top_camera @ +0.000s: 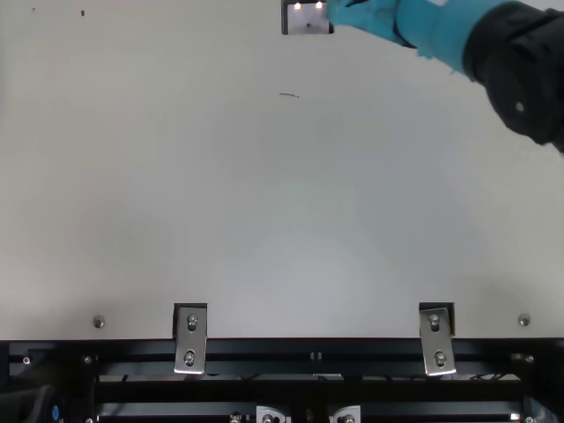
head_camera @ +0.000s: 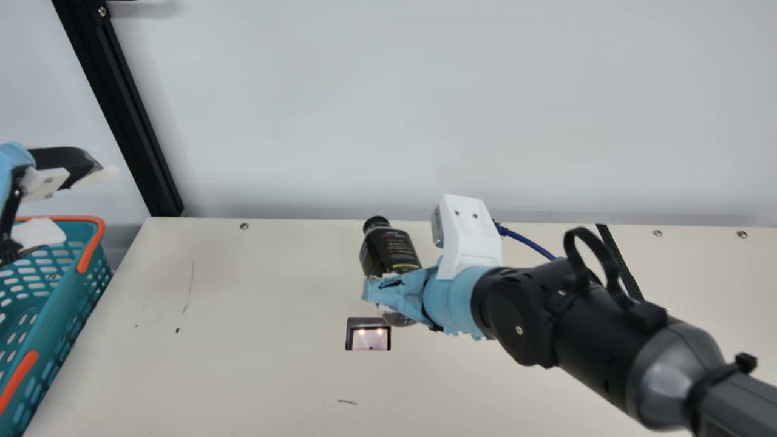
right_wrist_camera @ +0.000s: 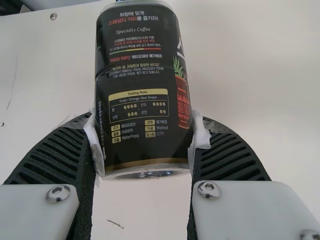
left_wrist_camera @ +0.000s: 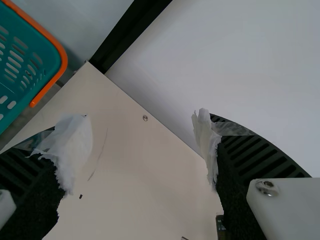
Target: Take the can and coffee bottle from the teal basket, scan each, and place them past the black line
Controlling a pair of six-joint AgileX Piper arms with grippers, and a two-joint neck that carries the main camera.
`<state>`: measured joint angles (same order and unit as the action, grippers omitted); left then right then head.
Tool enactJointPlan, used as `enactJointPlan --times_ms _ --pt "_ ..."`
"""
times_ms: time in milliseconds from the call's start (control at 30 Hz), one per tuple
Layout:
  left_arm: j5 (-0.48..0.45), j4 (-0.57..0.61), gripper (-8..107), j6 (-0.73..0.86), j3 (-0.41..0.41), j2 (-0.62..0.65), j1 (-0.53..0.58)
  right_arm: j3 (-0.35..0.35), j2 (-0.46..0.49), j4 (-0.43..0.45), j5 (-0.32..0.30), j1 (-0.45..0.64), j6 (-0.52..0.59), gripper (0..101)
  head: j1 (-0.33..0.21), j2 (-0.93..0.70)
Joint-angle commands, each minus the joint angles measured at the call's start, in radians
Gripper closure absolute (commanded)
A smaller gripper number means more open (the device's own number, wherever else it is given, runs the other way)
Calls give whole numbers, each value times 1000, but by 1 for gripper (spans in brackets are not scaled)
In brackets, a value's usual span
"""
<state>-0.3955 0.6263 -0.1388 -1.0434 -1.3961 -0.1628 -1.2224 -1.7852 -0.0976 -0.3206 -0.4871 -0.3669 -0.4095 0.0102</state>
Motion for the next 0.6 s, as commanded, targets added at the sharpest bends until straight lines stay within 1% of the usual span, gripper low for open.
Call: enactJointPlan --times_ms 0,100,233,567 --pt "0 0 9 0 0 0 0 -16 -13 -10 -1 -2 14 101 -27 2" --pt "0 0 9 0 0 0 0 -28 -23 -18 0 0 28 101 -27 2" --pt "0 0 9 0 0 0 0 -25 -19 -18 5 8 33 101 -27 2" --pt "0 0 9 0 0 0 0 37 38 20 23 48 13 101 -27 2"
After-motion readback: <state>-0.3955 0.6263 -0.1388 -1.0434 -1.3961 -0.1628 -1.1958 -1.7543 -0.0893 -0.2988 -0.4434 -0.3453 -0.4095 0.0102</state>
